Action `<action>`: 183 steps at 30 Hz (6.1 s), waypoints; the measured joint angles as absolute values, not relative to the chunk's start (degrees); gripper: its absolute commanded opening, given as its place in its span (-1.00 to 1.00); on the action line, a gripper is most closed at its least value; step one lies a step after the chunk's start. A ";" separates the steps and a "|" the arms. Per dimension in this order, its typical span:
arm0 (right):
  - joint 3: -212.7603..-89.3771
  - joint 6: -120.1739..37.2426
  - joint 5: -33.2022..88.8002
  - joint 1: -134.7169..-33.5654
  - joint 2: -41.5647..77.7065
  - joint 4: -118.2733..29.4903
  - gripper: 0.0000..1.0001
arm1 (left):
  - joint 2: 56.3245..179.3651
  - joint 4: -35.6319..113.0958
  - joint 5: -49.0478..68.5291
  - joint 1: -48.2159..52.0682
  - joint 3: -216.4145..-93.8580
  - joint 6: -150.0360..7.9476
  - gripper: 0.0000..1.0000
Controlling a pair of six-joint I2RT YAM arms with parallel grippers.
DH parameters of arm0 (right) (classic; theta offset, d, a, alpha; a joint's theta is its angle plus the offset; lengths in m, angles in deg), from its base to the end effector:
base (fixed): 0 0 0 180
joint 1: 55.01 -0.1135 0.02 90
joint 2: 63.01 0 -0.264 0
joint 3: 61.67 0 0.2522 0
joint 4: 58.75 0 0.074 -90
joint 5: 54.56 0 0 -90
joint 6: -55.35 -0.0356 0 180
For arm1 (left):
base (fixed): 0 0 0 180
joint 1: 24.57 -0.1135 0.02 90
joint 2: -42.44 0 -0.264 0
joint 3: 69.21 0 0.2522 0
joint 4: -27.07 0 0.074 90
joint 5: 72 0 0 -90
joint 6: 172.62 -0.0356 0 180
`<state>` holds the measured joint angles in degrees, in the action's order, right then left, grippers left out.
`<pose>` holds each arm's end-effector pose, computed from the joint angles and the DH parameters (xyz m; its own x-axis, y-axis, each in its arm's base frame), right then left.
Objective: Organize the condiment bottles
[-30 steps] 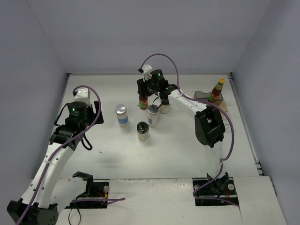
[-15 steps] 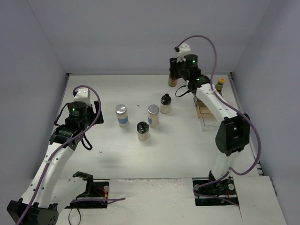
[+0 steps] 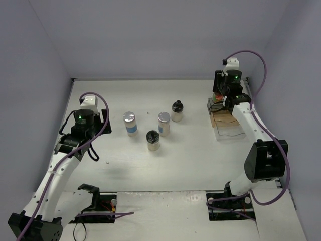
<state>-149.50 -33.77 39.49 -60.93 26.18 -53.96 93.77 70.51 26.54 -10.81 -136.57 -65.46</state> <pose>0.3755 0.0364 0.3598 -0.1060 -0.0264 -0.9940 -0.0347 0.9991 -0.0228 0.1901 -0.0411 0.3390 -0.4589 -0.1880 -0.8684 -0.0295 0.9800 -0.1966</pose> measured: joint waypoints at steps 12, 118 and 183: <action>-145.48 -34.49 37.75 -58.46 28.38 -57.65 -1.00 | 93.81 70.48 26.36 -10.81 -136.57 -65.46 0.49; -132.73 -40.85 41.59 -79.77 11.51 -45.85 -1.00 | 93.53 70.48 25.27 -11.19 -136.55 -65.43 0.48; -135.95 -47.47 39.01 -50.22 15.36 -54.88 0.95 | 93.53 70.48 25.25 -11.19 -136.55 -65.41 0.49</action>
<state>-135.95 -47.47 39.01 -50.22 15.36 -54.88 93.53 70.48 25.25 -11.19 -136.55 -65.41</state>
